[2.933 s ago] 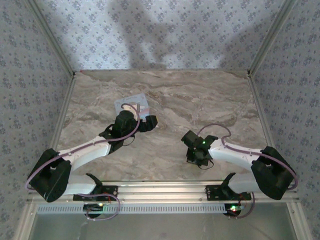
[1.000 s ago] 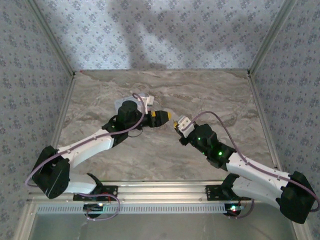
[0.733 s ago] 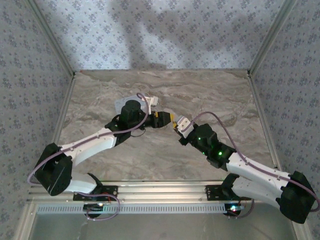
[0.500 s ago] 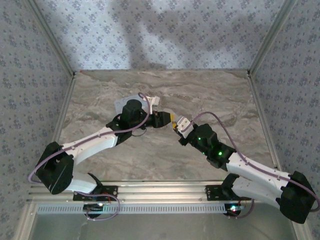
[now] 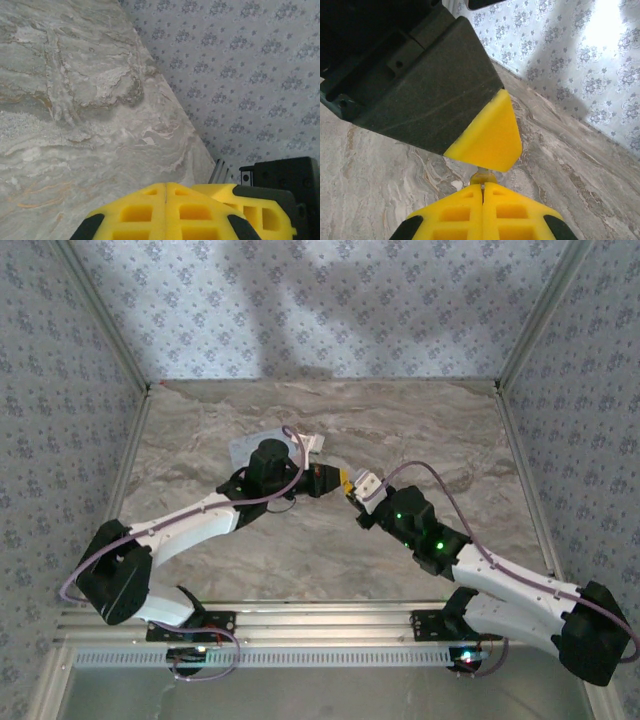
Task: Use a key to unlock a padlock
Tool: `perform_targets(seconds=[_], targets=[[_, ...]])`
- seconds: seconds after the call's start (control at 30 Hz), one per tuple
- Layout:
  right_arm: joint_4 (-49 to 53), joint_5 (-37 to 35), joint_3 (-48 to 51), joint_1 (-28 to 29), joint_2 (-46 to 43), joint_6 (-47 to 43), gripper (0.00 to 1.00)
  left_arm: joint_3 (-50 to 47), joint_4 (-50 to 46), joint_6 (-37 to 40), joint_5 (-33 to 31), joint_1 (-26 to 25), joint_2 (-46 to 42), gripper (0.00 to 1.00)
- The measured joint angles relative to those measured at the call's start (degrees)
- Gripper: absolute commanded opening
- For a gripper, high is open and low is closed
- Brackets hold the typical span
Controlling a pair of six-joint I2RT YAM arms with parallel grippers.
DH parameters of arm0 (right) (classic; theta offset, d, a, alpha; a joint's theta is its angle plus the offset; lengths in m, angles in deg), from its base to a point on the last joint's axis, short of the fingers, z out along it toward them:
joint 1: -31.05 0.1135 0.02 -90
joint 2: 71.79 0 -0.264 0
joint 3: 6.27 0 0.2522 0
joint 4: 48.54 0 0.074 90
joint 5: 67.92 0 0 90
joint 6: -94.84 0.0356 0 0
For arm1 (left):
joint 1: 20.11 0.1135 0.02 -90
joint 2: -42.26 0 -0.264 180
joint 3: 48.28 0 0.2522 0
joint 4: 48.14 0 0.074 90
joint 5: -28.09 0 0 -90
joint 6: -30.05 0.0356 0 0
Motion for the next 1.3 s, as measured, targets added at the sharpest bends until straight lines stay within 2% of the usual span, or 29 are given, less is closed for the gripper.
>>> perform_targets(seconds=[0.13, 0.27, 0.33, 0.47, 0.53, 0.67, 0.8, 1.0, 1.3], targets=[[0.7, 0.2, 0.0, -1.0, -0.3, 2.9, 0.27, 0.0, 0.0, 0.2, -0.5, -0.1, -0.1, 0.00], [2.8, 2.6, 0.0, -6.4, -2.2, 10.5, 0.36, 0.0, -0.6, 1.1, -0.8, -0.2, -0.7, 0.00], [3.8, 6.4, 0.0, -11.3, -3.2, 15.4, 0.40, 0.0, -1.3, 1.8, -0.9, -0.2, -1.3, 0.00], [2.8, 19.3, 1.0, -22.6, -4.4, 25.2, 0.52, 0.5, -3.0, 3.3, -1.0, -0.2, -1.9, 0.00], [0.8, 26.1, 2.1, -25.7, -4.6, 29.1, 0.55, 0.9, -3.5, 4.1, -1.0, -0.2, -2.1, 0.00], [-2.9, 38.0, 2.9, -27.1, -4.4, 35.3, 0.56, 1.0, -3.9, 5.3, -0.9, -0.2, -2.7, 0.00], [-7.0, 46.1, 2.9, -27.1, -3.2, 39.3, 0.54, 1.1, -3.9, 5.4, -0.4, -0.2, -2.8, 0.00], [-9.5, 50.0, 2.8, -25.9, 0.0, 41.7, 0.52, 1.1, -3.0, 5.4, 0.2, -0.2, -2.8, 0.00], [-10.5, 51.5, 1.0, -23.3, 4.3, 42.1, 0.47, 1.1, -1.7, 5.2, 1.0, -0.2, -2.8, 0.00]])
